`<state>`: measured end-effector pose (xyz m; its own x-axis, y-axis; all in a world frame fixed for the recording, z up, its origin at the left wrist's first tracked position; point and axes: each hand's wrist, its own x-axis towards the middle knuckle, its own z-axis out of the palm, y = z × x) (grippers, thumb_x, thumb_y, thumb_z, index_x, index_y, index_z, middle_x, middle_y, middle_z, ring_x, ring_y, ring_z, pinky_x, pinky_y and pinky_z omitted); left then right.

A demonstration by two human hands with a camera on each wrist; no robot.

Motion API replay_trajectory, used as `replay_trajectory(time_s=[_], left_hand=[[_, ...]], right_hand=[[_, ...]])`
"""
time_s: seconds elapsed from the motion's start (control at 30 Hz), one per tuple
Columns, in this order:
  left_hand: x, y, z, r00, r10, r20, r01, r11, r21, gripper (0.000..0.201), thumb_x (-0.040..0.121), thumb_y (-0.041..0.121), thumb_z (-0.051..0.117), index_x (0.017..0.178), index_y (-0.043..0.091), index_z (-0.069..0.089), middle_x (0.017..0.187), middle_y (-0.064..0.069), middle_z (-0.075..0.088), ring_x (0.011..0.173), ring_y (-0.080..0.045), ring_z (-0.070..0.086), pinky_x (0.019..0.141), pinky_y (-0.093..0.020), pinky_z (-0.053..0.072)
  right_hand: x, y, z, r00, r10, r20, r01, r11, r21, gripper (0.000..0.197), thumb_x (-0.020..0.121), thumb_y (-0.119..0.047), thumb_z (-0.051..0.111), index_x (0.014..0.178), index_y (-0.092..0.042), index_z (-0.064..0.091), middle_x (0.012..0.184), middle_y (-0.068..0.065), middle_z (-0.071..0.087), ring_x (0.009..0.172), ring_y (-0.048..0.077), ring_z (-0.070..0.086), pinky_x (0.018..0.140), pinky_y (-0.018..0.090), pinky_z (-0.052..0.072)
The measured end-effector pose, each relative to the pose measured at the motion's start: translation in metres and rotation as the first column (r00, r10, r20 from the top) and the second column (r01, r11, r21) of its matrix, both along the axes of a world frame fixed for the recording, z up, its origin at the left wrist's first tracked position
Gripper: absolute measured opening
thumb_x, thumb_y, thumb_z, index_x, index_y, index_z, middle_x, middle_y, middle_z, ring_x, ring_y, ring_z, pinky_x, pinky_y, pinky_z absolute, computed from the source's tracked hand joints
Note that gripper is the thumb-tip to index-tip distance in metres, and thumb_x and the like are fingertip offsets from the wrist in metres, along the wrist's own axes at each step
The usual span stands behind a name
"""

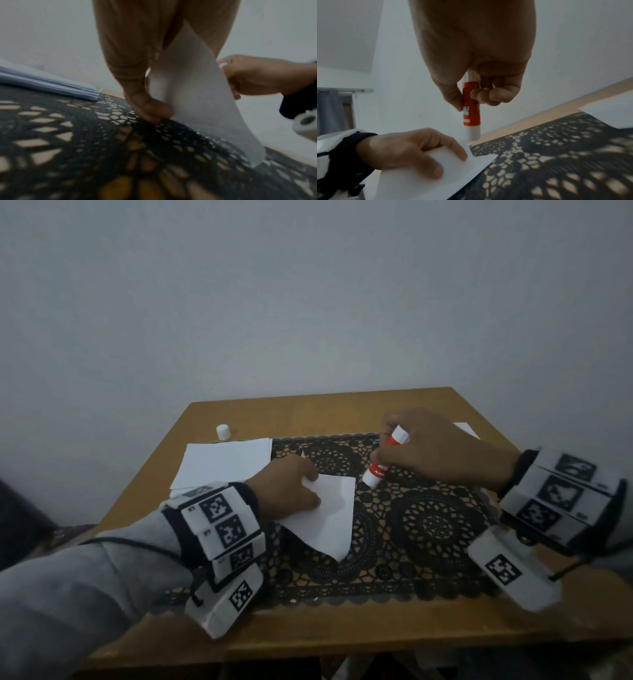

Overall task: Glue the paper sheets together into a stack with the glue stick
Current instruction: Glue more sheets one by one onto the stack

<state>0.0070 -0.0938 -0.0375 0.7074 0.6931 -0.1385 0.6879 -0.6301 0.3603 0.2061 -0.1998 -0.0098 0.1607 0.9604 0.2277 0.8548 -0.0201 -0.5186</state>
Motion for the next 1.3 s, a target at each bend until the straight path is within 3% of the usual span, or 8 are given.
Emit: replay_trajectory(time_s=[0.1, 0.37, 0.67, 0.83, 0.97, 1.07, 1.2, 1.3], left_hand=[[-0.004, -0.003, -0.006, 0.989, -0.033, -0.147, 0.037, 0.999, 0.027, 0.059, 0.084, 0.036, 0.069, 0.136, 0.020, 0.045, 0.137, -0.002, 0.048, 0.123, -0.019, 0.045, 0.094, -0.023, 0.035], [-0.006, 0.002, -0.003, 0.986, -0.043, -0.161, 0.042, 0.999, -0.006, 0.061, 0.078, 0.045, 0.073, 0.129, 0.024, 0.047, 0.127, -0.003, 0.052, 0.108, -0.018, 0.047, 0.087, -0.029, 0.040], [-0.009, 0.007, -0.006, 0.988, -0.068, -0.137, 0.066, 0.998, -0.021, 0.058, 0.078, 0.044, 0.073, 0.126, 0.024, 0.049, 0.129, 0.000, 0.051, 0.101, -0.014, 0.044, 0.082, -0.025, 0.035], [-0.007, 0.016, 0.001, 0.988, -0.077, -0.132, 0.073, 0.997, -0.038, 0.044, 0.083, 0.035, 0.070, 0.123, 0.023, 0.056, 0.135, 0.002, 0.048, 0.116, -0.017, 0.046, 0.085, -0.024, 0.034], [-0.004, 0.026, 0.001, 0.990, -0.089, -0.108, 0.087, 0.996, -0.027, 0.029, 0.084, 0.031, 0.070, 0.110, 0.023, 0.063, 0.109, 0.005, 0.053, 0.098, -0.014, 0.049, 0.078, -0.024, 0.036], [-0.001, 0.031, 0.000, 0.994, -0.108, -0.014, 0.108, 0.994, -0.005, 0.016, 0.083, 0.027, 0.071, 0.098, 0.024, 0.066, 0.094, 0.010, 0.055, 0.089, -0.011, 0.051, 0.070, -0.023, 0.038], [0.001, 0.036, 0.013, 0.939, -0.135, 0.316, 0.145, 0.989, -0.009, 0.017, 0.078, 0.007, 0.070, 0.088, 0.021, 0.069, 0.100, 0.004, 0.066, 0.093, -0.015, 0.059, 0.079, -0.031, 0.048], [-0.004, 0.040, 0.035, 0.938, -0.165, 0.306, 0.200, 0.976, -0.090, 0.024, 0.079, 0.002, 0.065, 0.078, 0.026, 0.070, 0.095, -0.003, 0.070, 0.091, -0.024, 0.063, 0.084, -0.042, 0.054]], right_hand=[[-0.009, 0.018, 0.005, 0.993, -0.008, 0.116, 0.005, 1.000, 0.030, 0.017, 0.083, -0.035, 0.067, 0.083, -0.020, 0.059, 0.085, -0.008, 0.058, 0.078, 0.010, 0.050, 0.059, 0.024, 0.035], [-0.030, 0.051, -0.012, 0.973, 0.050, 0.225, -0.035, 0.997, -0.070, 0.015, 0.087, -0.030, 0.065, 0.086, -0.016, 0.060, 0.080, -0.011, 0.051, 0.079, 0.014, 0.050, 0.055, 0.022, 0.031], [-0.043, 0.044, -0.023, 0.960, 0.101, 0.261, -0.070, 0.990, -0.126, 0.018, 0.084, -0.028, 0.065, 0.086, -0.011, 0.058, 0.085, 0.003, 0.062, 0.077, 0.020, 0.056, 0.066, 0.037, 0.048], [-0.059, 0.024, -0.022, 0.961, 0.192, 0.201, -0.158, 0.973, -0.170, 0.019, 0.084, -0.031, 0.067, 0.079, -0.015, 0.057, 0.080, -0.003, 0.058, 0.074, 0.014, 0.054, 0.063, 0.030, 0.043], [-0.078, 0.004, -0.018, 0.958, 0.259, 0.121, -0.226, 0.946, -0.234, 0.017, 0.082, -0.030, 0.069, 0.080, -0.016, 0.059, 0.082, -0.001, 0.063, 0.076, 0.015, 0.058, 0.066, 0.034, 0.048], [-0.085, 0.000, -0.018, 0.955, 0.270, 0.120, -0.232, 0.937, -0.261, 0.018, 0.082, -0.032, 0.068, 0.082, -0.016, 0.060, 0.086, -0.001, 0.064, 0.079, 0.015, 0.059, 0.071, 0.038, 0.052], [-0.080, -0.002, -0.017, 0.958, 0.282, 0.040, -0.258, 0.917, -0.303, 0.017, 0.083, -0.033, 0.069, 0.081, -0.018, 0.062, 0.087, -0.003, 0.066, 0.082, 0.015, 0.061, 0.078, 0.040, 0.054], [-0.061, 0.000, -0.010, 0.966, 0.258, 0.015, -0.243, 0.926, -0.290, 0.015, 0.082, -0.032, 0.070, 0.075, -0.020, 0.063, 0.081, -0.009, 0.066, 0.079, 0.010, 0.061, 0.075, 0.035, 0.054]])
